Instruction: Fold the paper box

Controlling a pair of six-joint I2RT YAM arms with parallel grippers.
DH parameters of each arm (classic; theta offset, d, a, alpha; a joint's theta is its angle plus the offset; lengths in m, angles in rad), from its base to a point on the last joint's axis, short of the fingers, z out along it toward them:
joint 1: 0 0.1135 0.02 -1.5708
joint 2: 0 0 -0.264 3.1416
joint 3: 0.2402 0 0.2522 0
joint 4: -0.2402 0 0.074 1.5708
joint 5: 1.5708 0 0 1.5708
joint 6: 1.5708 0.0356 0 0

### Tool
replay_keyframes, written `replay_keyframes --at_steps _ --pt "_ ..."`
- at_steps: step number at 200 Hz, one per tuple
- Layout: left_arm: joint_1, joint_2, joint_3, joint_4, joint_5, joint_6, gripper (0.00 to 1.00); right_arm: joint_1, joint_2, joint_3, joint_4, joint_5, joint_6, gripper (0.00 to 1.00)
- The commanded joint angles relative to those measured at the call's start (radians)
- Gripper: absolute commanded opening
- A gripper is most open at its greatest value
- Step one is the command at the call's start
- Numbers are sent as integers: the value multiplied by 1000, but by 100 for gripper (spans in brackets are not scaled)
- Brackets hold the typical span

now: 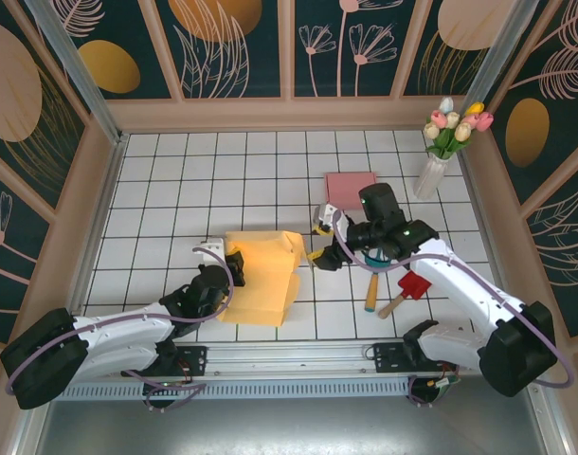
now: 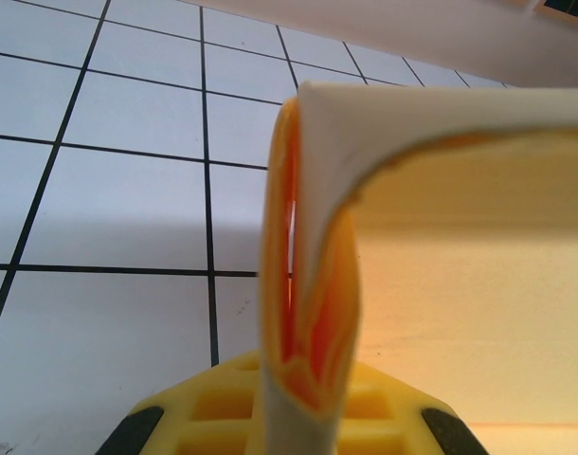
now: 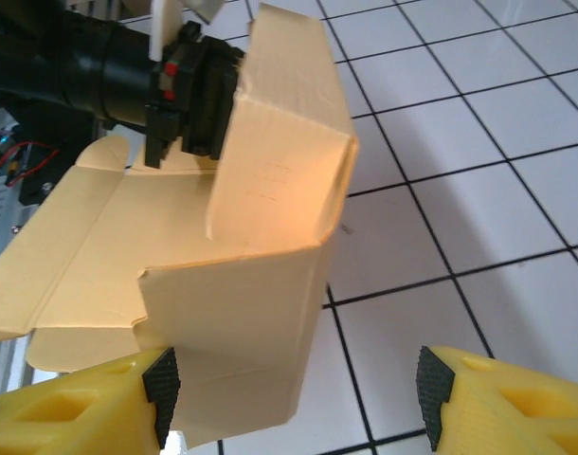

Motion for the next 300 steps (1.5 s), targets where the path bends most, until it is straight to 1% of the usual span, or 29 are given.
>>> replay_keyframes --at_steps 1,24,64,88,102,118,157,178,188,196,198,203,245,292,300 --pt "0 6 26 33 10 -9 6 43 8 -21 54 -17 13 70" --pt "-1 5 28 40 20 -10 6 73 12 -35 85 6 26 70" --pt "-1 4 30 39 23 -11 6 90 13 -68 157 13 61 64" --pt "-1 7 34 35 25 -9 6 98 9 -76 176 -9 67 65" --pt "-1 8 37 27 15 -7 6 97 -3 -67 142 -19 43 70" --pt "-1 8 40 9 -6 -6 6 81 -26 -40 98 6 20 73" --pt "0 1 32 7 -23 -9 6 27 -66 28 -23 53 -34 75" --pt "-1 2 30 10 -28 -11 6 -17 -69 44 -97 83 -80 76" --pt "0 4 28 11 -30 -12 6 -19 -77 40 -105 90 -89 76" --pt "0 4 25 12 -29 -13 6 -19 -84 29 -99 99 -95 76" --pt "0 5 25 12 -29 -13 6 -40 -86 24 -95 102 -95 77" --pt "0 4 23 14 -29 -11 6 -49 -91 17 -89 106 -97 77" --pt "-1 -6 19 29 -8 -3 6 -53 -67 -22 -28 92 -85 76" --pt "-1 -9 17 41 3 -6 6 -30 -32 -33 26 78 -59 75" --pt "-1 -5 17 45 5 -6 6 -4 -26 -37 41 79 -53 75"
